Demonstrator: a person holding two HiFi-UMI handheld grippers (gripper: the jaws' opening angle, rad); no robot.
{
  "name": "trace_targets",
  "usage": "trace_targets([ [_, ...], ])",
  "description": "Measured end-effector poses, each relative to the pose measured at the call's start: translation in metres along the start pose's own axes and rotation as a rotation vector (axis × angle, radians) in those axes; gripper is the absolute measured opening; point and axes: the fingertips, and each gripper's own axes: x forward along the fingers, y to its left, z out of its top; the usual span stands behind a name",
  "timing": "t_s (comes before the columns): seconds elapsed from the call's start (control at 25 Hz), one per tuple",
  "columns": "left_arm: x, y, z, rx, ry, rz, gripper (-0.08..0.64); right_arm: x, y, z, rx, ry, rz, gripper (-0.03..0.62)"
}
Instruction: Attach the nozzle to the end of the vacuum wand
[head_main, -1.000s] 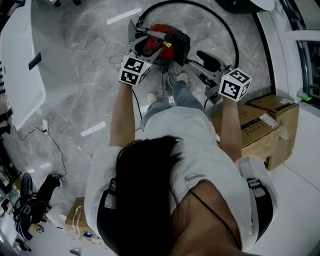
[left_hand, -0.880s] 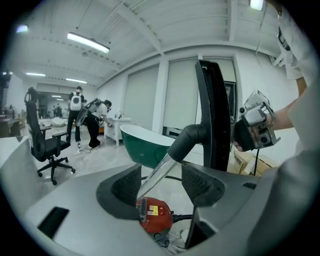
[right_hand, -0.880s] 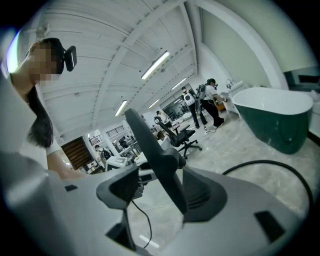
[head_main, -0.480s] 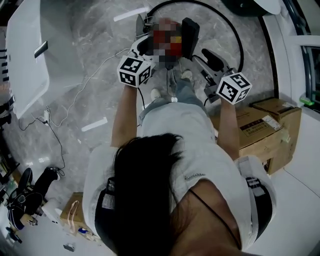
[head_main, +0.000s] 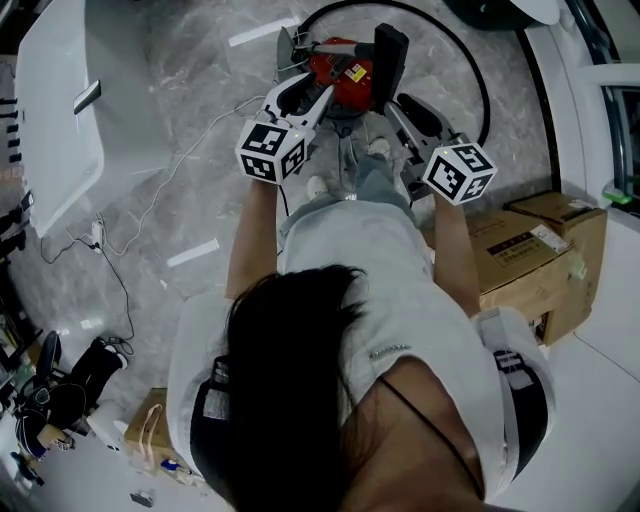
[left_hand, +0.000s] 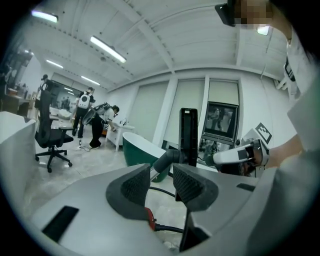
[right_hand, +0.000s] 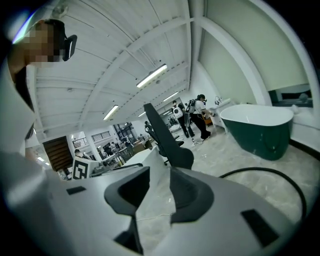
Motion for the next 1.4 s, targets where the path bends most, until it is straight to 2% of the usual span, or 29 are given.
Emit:
trace_targets([
  [0.12,-0.007,-0.005,-0.002,0.017,0.016,-0.003,0.135,0.004,0.008,-0.003,-0.008,-0.005,-0.014,0.123],
  [0.2,-0.013,-0.006,-0.001,0.037,0.016,0.011,0.040,0.007,0.012,-0.003,-0.023,-0.007,-0.034,0.098],
  [0.24,-0.015,-0.007,0.001,0.043,0.011,0.013,0.018,0.008,0.014,-0.003,-0.027,-0.008,-0.041,0.087],
  [0.4,-0.023,-0.014,0.007,0.028,-0.004,0.009,0.014,0.012,0.022,-0.008,-0.013,-0.003,-0.042,0.052],
  [0.52,-0.027,-0.014,0.004,0.060,0.010,0.042,0.003,0.018,0.027,-0.010,-0.031,0.004,-0.063,0.038],
  [0.6,-0.032,-0.015,0.001,0.069,0.003,0.045,0.003,0.021,0.031,-0.012,-0.047,0.010,-0.088,0.031],
  [0.72,-0.040,-0.022,0.002,0.033,-0.029,0.011,0.002,0.023,0.033,-0.014,-0.082,0.016,-0.145,0.017],
  [0.84,-0.046,-0.023,0.000,0.032,-0.019,0.018,0.002,0.024,0.038,-0.017,-0.120,0.018,-0.180,0.015],
  [1.04,-0.056,-0.015,-0.001,-0.006,-0.009,0.080,0.002,0.028,0.048,-0.023,-0.156,0.023,-0.217,0.015],
  [1.24,-0.061,-0.008,-0.013,-0.048,0.028,0.187,0.002,0.030,0.061,-0.027,-0.218,0.034,-0.226,0.015],
  [1.4,-0.063,-0.007,-0.015,-0.036,0.036,0.234,0.002,0.032,0.065,-0.028,-0.268,0.042,-0.251,0.015],
])
